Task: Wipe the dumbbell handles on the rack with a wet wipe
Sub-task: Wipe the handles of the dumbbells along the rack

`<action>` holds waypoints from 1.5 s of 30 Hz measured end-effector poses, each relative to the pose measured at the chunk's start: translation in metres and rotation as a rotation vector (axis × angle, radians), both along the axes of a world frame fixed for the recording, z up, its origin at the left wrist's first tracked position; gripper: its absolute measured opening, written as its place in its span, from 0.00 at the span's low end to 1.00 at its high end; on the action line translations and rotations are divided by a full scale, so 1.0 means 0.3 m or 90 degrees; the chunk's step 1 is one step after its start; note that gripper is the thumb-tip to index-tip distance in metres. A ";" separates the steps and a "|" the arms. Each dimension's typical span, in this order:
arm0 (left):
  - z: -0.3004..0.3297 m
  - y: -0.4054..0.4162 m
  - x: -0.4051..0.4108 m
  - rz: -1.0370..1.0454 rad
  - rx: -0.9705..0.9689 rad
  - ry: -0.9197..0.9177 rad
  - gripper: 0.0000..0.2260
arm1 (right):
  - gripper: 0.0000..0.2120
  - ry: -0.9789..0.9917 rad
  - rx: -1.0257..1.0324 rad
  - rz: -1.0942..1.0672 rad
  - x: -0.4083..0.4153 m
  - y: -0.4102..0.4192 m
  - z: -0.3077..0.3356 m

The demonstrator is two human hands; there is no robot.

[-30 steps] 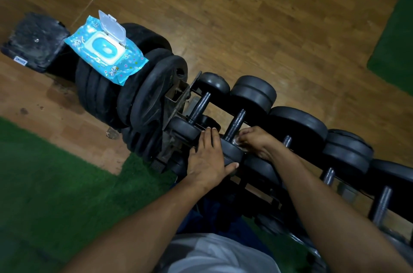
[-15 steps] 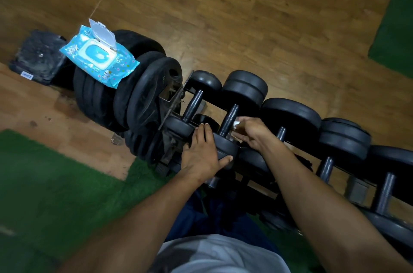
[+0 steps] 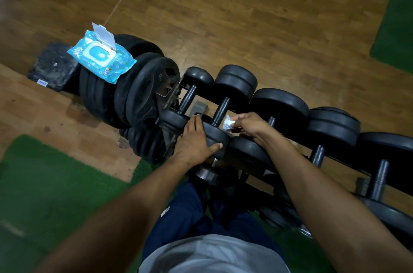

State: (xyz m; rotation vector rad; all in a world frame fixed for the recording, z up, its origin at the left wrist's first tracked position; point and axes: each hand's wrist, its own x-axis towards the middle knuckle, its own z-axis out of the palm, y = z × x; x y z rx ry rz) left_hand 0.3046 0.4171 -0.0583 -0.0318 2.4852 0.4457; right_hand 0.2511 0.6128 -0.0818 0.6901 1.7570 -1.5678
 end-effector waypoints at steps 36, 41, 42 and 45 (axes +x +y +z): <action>0.066 0.215 0.069 -0.174 0.139 0.074 0.40 | 0.13 0.225 0.164 -0.053 0.053 0.101 0.115; 0.068 0.298 0.090 -0.160 0.122 0.024 0.40 | 0.14 0.305 0.438 0.219 0.121 0.249 0.145; 0.066 0.312 0.094 -0.149 0.113 0.020 0.41 | 0.14 0.307 0.466 0.275 0.129 0.271 0.142; 0.057 0.342 0.099 -0.127 0.092 0.017 0.45 | 0.14 0.296 0.473 0.454 0.139 0.309 0.131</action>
